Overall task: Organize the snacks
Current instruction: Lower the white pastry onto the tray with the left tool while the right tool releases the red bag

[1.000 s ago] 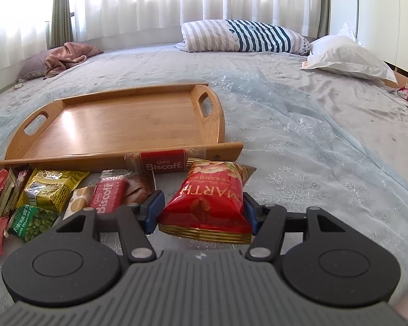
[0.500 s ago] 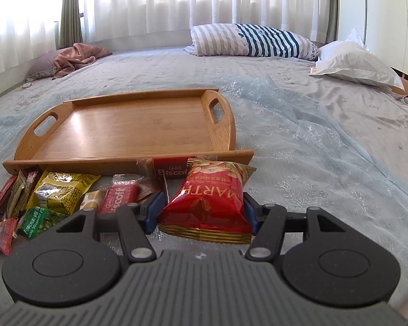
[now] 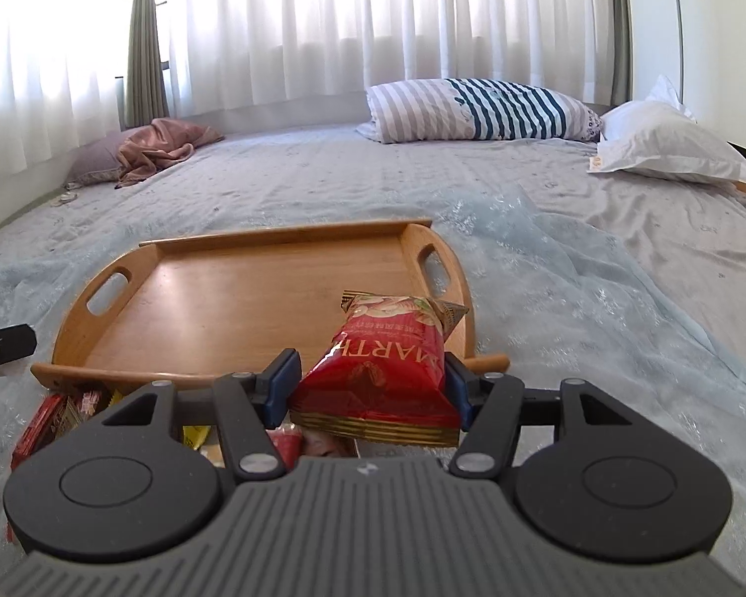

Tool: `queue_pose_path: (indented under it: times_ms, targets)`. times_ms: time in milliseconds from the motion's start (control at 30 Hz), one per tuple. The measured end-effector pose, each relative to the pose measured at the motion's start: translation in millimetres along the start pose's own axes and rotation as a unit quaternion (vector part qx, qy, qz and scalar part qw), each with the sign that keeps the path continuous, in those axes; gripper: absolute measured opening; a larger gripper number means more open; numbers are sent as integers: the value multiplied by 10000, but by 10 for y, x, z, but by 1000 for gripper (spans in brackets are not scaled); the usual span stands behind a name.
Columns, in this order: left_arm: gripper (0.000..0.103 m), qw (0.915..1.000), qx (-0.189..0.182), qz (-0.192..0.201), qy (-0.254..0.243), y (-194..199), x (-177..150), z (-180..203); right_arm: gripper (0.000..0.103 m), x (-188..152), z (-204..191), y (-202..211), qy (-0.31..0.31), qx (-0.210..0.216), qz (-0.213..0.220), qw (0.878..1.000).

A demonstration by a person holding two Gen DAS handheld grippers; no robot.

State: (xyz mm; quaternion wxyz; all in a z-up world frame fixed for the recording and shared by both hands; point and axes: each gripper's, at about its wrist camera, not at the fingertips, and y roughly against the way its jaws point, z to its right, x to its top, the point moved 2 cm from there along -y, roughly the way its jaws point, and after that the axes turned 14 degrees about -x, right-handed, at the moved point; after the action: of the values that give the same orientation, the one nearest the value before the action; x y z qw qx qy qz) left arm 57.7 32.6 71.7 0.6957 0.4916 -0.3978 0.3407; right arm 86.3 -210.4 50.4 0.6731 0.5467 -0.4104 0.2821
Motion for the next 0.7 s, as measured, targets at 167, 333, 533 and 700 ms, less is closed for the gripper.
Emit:
queue_pose_path:
  times_ms: [167, 333, 533, 700]
  targets:
    - [43, 9999, 72, -3, -95, -223, 97, -6, 63, 50, -51, -189, 41, 24, -84, 10000]
    - [43, 9994, 298, -120, -123, -628, 173, -77, 63, 90, -99, -427, 3, -74, -205, 9998]
    - [43, 9987, 336, -336, -159, -964, 207, -190, 63, 152, -127, -680, 229, -55, -249, 9994]
    - [44, 9979, 357, -535, -85, -1170, 168, -270, 63, 183, -167, -874, 459, 124, -361, 9982]
